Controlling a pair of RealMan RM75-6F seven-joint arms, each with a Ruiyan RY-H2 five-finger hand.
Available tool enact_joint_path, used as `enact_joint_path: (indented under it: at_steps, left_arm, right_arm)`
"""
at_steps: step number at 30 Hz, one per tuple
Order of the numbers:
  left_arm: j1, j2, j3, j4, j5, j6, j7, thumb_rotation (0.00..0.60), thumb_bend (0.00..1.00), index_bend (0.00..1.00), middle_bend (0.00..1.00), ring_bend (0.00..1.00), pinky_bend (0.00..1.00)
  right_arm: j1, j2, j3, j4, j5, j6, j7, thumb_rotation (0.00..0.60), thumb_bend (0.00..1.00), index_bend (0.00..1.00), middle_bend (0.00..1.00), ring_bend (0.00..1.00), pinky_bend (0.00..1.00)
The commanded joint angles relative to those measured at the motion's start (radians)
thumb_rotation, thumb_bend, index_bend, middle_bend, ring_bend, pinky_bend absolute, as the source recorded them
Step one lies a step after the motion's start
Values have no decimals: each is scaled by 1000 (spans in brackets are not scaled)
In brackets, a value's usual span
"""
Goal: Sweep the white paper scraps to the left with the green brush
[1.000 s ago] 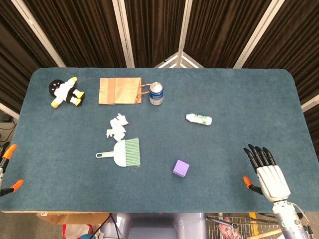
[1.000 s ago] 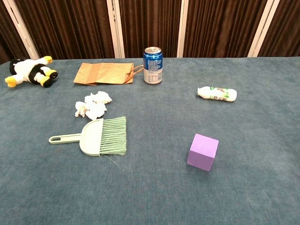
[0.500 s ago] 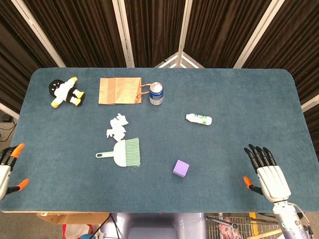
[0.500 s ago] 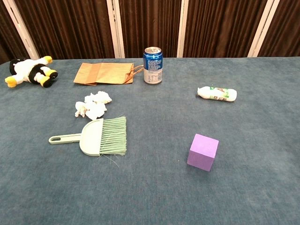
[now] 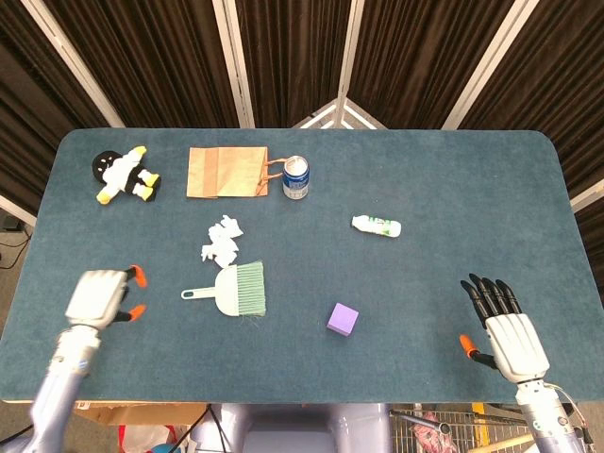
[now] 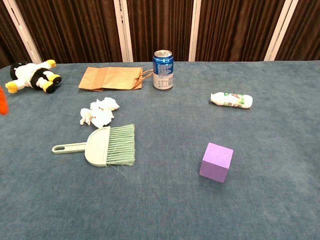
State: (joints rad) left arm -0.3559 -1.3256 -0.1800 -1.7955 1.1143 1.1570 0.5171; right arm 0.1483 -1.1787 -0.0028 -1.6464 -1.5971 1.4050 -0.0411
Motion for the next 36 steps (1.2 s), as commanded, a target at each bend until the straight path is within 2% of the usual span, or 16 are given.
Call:
enact_joint_path:
  at_steps: [1,6,13,24,36]
  left_arm:
    - [-124,-154,-58,20,-215,-42,194,600,334,530,1000,1000,977]
    - [-194,-252,-62,72,-335,-9,312,600,335,506,1000,1000,978]
    - [-253,-320,-65,123,-423,8,368,600,335,439,1000,1000,978]
    - [-286,-371,-48,175,-484,36,378,600,450,441,1000,1000,978]
    - [-292,-389,-20,202,-500,39,349,600,456,447,1000,1000,978]
  right_arm:
    - [0,3,0,-1,0,1,11,600,345,0,0,0,0]
    - [2,6,-2,-4,-4,-3,22,600,345,0,0,0,0]
    - [3,8,-2,-8,-2,-5,33,600,344,0,0,0,0]
    - [4,11,-2,-13,-3,-6,41,600,344,0,0,0,0]
    - [4,10,-3,-13,-2,-6,39,600,345,0,0,0,0]
